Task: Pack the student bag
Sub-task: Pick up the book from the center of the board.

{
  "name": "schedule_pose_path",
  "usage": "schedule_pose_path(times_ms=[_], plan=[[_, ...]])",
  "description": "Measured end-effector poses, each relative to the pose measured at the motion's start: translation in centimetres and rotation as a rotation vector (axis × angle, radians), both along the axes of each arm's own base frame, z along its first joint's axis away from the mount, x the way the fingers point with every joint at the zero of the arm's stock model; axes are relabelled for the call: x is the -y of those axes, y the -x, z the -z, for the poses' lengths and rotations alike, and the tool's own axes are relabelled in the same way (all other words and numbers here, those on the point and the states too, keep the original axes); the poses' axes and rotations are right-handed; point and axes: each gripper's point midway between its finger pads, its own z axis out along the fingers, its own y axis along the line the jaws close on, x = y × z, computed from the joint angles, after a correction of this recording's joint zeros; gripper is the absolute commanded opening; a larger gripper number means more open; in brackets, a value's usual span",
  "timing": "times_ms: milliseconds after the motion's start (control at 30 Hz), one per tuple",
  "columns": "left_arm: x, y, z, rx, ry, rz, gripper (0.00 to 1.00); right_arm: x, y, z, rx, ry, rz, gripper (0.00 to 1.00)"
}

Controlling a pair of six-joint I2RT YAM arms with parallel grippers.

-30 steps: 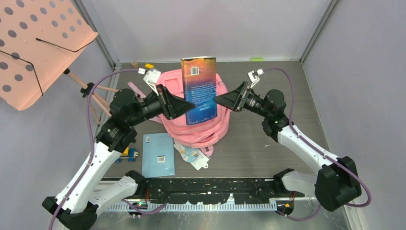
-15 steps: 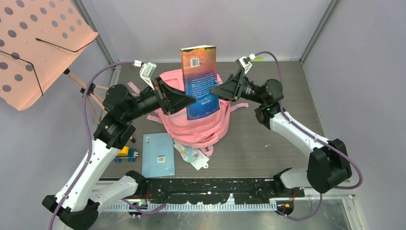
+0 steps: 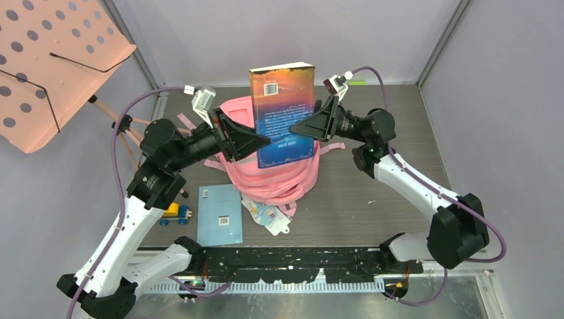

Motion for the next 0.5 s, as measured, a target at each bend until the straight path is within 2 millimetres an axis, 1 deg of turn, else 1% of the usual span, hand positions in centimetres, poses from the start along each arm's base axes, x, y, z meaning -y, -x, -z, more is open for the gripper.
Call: schedule_pose_path(times_ms=[33, 67, 100, 133, 167, 200, 233, 267, 300, 333, 367, 433, 467, 500], plan=[[-0.1, 0.0, 0.1, -0.001, -0.005, -0.011, 0.00, 0.1, 0.1, 0.0, 0.004, 0.009, 0.011, 0.48], [-0.3, -0.1, 0.2, 0.003, -0.012, -0.025, 0.00, 0.2, 0.2, -0.2, 0.013, 0.019, 0.026, 0.32], [-0.6, -0.3, 0.5, 0.005, -0.023, -0.047, 0.00, 0.4, 0.4, -0.3, 0.025, 0.025, 0.039, 0.23], [-0.8, -0.5, 0.8, 0.008, -0.038, -0.064, 0.00, 0.6, 0.8, -0.6, 0.048, 0.032, 0.056, 0.08], [-0.9, -0.6, 1.1, 0.002, -0.047, -0.074, 0.00, 0.8, 1.0, -0.8, 0.071, 0.040, 0.082, 0.04], [-1.0, -0.8, 1.4, 0.001, -0.062, -0.087, 0.03, 0.9, 1.2, -0.7, 0.080, 0.058, 0.108, 0.01], [-1.1, -0.9, 1.7, 0.009, -0.077, -0.094, 0.12, 1.1, 1.2, -0.5, 0.086, 0.069, 0.131, 0.01], [-1.1, -1.0, 2.2, 0.015, -0.097, -0.104, 0.32, 1.2, 1.0, -0.2, 0.078, 0.091, 0.166, 0.00], [-1.2, -1.3, 2.7, 0.021, -0.123, -0.118, 0.49, 1.3, 0.7, 0.3, 0.072, 0.114, 0.205, 0.00], [-1.2, -1.6, 3.5, 0.024, -0.155, -0.125, 0.62, 1.4, 0.5, 0.8, 0.061, 0.139, 0.240, 0.00], [-1.3, -2.0, 4.2, 0.034, -0.188, -0.139, 0.71, 1.6, 0.2, 1.5, 0.052, 0.169, 0.279, 0.00], [-2.0, -3.9, 6.3, 0.053, -0.288, -0.211, 0.86, 2.3, -0.8, 3.4, -0.004, 0.241, 0.372, 0.00], [-2.5, -5.0, 7.4, 0.056, -0.341, -0.250, 0.91, 3.0, -1.8, 4.6, -0.047, 0.287, 0.441, 0.00], [-2.9, -5.9, 8.6, 0.054, -0.390, -0.282, 0.93, 3.8, -2.9, 6.1, -0.095, 0.344, 0.517, 0.00]])
